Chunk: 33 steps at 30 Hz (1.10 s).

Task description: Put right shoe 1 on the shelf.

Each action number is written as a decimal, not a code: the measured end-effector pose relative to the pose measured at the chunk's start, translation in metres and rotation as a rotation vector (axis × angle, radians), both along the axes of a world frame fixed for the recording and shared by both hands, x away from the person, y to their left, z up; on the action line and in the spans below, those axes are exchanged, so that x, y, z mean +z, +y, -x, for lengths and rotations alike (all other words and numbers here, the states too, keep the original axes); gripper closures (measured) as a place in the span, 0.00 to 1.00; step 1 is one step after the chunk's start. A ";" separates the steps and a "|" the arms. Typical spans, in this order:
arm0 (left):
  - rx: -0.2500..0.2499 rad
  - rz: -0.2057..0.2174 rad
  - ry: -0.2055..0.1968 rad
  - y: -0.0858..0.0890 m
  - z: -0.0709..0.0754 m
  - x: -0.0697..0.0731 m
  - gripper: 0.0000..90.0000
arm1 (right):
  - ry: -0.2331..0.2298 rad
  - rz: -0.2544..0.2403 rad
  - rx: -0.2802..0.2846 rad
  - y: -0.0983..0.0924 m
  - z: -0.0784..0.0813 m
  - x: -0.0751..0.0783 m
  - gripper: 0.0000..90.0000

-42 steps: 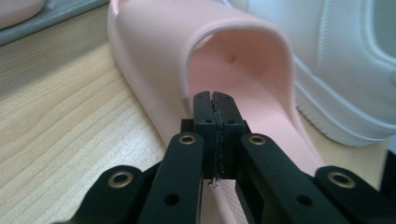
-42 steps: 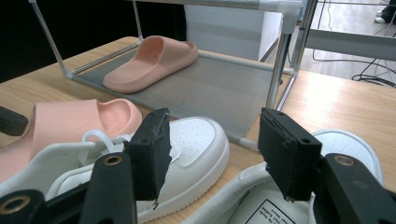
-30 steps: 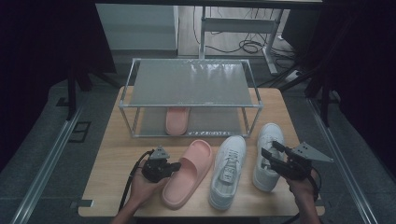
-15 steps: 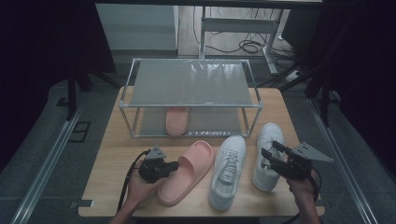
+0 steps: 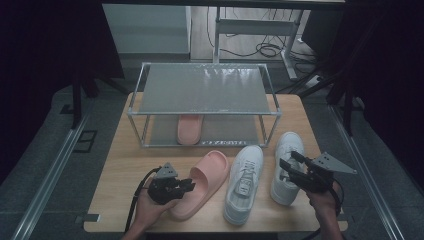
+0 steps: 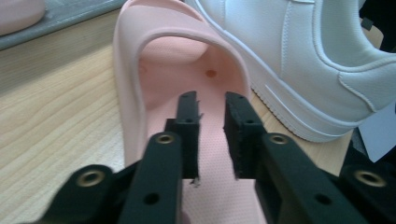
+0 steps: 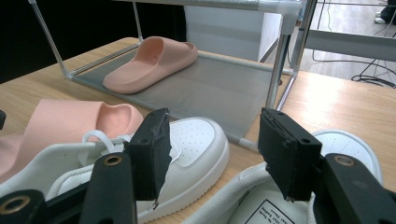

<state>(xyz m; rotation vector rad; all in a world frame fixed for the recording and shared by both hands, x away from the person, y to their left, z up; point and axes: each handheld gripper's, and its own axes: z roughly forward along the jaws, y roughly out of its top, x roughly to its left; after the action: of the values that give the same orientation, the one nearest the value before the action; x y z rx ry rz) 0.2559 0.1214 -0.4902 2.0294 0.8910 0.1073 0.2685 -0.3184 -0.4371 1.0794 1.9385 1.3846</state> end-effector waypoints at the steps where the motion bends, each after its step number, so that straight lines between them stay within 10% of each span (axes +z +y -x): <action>1: -0.004 0.002 -0.001 -0.002 0.002 0.000 0.80 | -0.001 0.001 0.001 0.000 0.000 0.000 0.49; 13: -0.031 -0.027 -0.002 -0.017 0.010 0.000 0.66 | 0.002 0.001 0.000 0.000 0.000 0.000 0.49; 33: -0.030 -0.063 0.015 -0.050 -0.004 -0.013 0.70 | 0.006 0.004 -0.001 0.001 -0.001 -0.001 0.49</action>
<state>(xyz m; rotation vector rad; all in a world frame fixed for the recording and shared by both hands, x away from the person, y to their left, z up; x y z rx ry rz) 0.2601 0.0715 -0.5028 2.1039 0.8757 0.1053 0.2694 -0.3176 -0.4384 1.0840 1.9443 1.3777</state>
